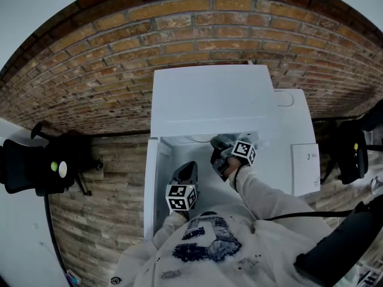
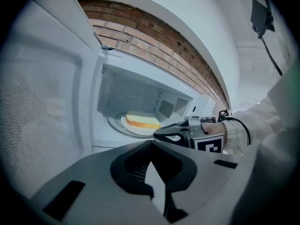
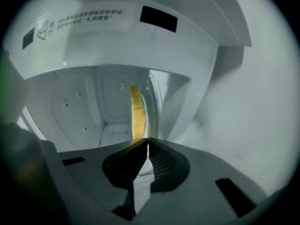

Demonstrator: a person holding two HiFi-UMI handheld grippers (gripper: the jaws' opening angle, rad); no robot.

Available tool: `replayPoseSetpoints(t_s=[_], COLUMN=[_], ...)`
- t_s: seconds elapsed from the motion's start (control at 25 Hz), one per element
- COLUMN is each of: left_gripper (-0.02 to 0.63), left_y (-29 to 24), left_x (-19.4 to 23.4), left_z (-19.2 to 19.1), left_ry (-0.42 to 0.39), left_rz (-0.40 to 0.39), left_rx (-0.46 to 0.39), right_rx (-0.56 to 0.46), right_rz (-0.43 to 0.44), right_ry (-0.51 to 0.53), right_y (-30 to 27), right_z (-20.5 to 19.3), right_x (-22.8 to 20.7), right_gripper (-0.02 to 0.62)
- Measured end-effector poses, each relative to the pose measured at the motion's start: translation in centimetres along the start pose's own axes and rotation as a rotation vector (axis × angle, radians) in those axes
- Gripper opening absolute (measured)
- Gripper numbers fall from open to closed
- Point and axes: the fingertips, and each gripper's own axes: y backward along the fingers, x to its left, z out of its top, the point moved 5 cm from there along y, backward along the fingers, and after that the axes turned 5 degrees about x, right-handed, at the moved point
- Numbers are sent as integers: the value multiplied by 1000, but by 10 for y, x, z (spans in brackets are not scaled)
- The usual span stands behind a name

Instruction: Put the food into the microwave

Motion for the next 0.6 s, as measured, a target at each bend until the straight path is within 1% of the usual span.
replayPoseSetpoints(t_s=[0.6], left_gripper=[8], left_y=[1], left_x=[-3], left_z=[0], left_ry=[-6], left_rz=[-9], left_rx=[-4], right_rx=[-4], right_rz=[-15], right_ry=[-2], right_y=[3], right_z=[0], right_x=[0], right_gripper=[25])
